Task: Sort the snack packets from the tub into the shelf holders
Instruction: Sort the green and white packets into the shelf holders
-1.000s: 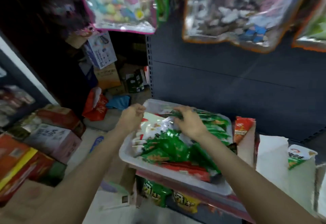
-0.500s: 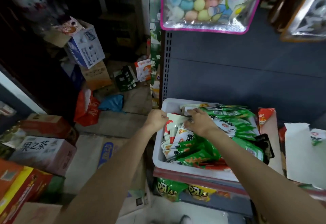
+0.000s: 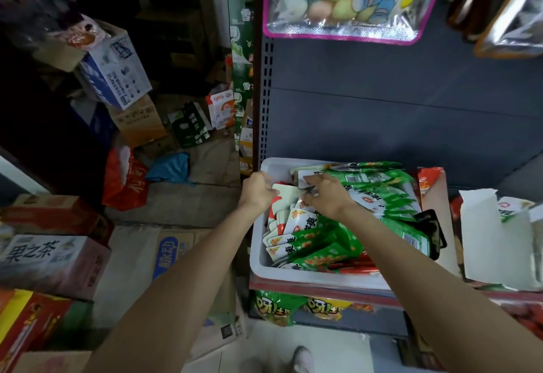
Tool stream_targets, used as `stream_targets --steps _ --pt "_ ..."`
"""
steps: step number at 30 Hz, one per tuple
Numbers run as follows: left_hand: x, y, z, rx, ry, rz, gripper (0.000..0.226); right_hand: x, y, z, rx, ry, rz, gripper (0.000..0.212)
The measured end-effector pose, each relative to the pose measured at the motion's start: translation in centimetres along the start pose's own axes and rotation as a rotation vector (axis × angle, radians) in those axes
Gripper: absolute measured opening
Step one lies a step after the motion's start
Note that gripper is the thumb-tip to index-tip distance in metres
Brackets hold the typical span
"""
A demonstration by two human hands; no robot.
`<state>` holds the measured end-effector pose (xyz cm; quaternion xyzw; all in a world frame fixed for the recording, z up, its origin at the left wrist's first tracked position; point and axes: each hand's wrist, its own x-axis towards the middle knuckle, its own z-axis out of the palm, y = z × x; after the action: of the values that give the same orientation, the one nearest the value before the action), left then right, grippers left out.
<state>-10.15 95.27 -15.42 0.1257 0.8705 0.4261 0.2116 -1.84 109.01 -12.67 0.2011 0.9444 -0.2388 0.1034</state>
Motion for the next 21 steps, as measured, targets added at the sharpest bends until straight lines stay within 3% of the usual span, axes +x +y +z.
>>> stream_targets --steps 3,7,9,12,14,15,18,21 --pt "-0.5 0.3 -0.3 -0.064 0.021 0.058 0.02 0.1 0.3 0.1 -0.017 0.01 -0.012 0.05" --pt "-2.2 0.5 -2.2 -0.03 0.133 0.289 0.015 0.3 1.3 0.1 0.045 -0.006 -0.06 0.056" --pt "-2.6 1.0 -3.5 0.03 0.108 0.428 0.016 0.2 1.4 0.2 0.105 0.015 -0.124 0.06" --pt "-2.8 2.7 -4.5 0.099 0.026 0.61 0.018 -0.2 0.8 0.3 0.255 0.145 -0.259 0.044" --pt "-3.1 4.1 -4.3 0.08 0.043 0.678 0.02 -0.9 0.2 -0.1 0.396 0.241 -0.303 0.018" --pt "-3.1 4.7 -4.1 0.054 0.069 0.675 0.02 -1.2 0.1 -0.6 0.477 0.273 -0.305 0.007" --pt "-2.9 6.0 -3.3 0.004 0.158 0.567 0.031 -2.4 0.8 -2.2 0.745 0.361 -0.241 0.015" --pt "-2.8 6.4 -1.8 -0.149 0.147 0.394 0.048 -4.0 3.4 -3.9 1.123 0.394 -0.145 0.011"
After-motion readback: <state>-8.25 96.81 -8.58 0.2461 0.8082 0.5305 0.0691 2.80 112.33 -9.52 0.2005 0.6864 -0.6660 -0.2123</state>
